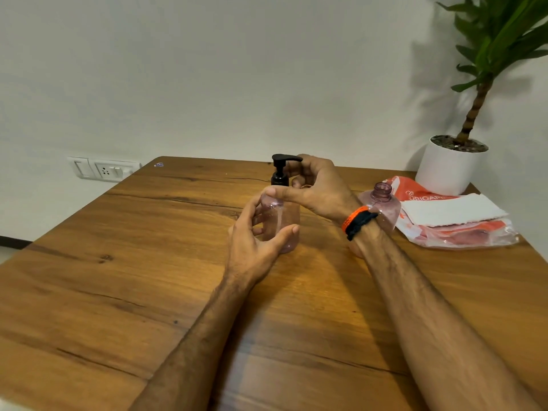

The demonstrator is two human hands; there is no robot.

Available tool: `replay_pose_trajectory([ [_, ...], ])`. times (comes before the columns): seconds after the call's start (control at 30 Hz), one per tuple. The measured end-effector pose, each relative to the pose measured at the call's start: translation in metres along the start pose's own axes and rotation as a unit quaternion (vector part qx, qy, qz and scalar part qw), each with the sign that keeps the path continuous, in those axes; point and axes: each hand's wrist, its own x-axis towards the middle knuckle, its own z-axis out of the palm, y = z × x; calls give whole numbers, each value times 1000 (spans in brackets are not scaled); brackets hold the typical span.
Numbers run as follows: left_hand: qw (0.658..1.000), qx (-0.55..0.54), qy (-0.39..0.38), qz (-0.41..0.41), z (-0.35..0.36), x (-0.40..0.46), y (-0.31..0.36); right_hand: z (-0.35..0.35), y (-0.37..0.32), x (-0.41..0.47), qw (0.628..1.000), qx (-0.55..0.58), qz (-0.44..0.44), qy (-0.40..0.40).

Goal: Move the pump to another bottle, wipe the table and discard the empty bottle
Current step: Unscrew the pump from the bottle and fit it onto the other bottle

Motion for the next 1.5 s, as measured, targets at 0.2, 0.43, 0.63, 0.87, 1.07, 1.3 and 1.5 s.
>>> replay_pose_trajectory([
  [0.2,1000,-6,5,13,-1,0,2,2,-2,-2,999,9,-6,35],
  [0.43,1000,-2,0,12,0,0,1,-1,-3,-2,1000,13,-5,1],
  [0.63,1000,-4,-1,14,0,0,0,2,-1,-1,1000,17,-9,20],
  [0.87,1000,-16,-5,22,-1,-1,0,1,-2,-2,1000,-8,-6,2],
  [1.07,999,-25,-2,32,-2,-1,3,2,-5,-2,1000,-10,-9,25],
  [1.3,999,-23,1,23,-1,0,2,-1,-18,-1,993,50,-58,85],
  [1.5,1000,-15,-5,17,-1,-1,2,-2,-22,-3,988,40,-77,131],
])
